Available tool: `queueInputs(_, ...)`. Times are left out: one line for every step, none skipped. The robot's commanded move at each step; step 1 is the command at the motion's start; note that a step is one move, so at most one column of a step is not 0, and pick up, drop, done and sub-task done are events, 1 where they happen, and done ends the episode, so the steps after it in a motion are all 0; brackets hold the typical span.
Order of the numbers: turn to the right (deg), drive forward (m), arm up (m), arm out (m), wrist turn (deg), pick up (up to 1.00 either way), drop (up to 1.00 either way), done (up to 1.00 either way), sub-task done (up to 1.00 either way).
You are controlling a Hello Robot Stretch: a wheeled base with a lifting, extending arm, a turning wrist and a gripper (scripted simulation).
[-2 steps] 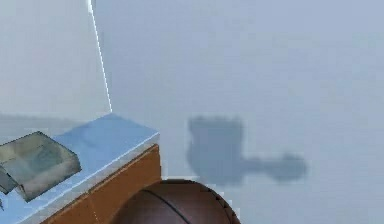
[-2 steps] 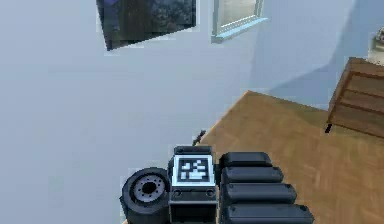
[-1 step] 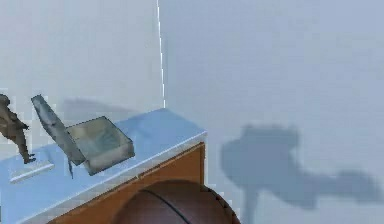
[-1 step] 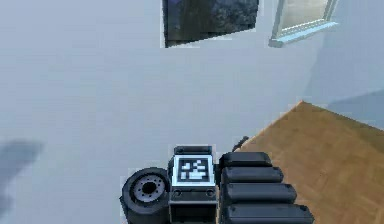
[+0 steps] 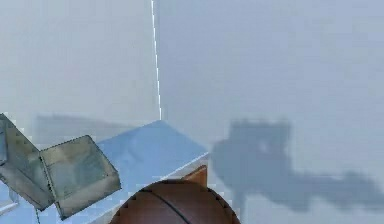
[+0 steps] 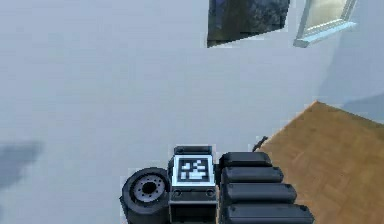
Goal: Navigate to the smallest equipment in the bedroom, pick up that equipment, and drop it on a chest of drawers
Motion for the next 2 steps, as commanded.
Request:
queueInputs(45.0, 0.00, 0.00, 0.00, 0.0, 0.00, 0.00, 0.00, 0.00)
queueInputs(45.0, 0.00, 0.00, 0.00, 0.0, 0.00, 0.00, 0.00, 0.00)
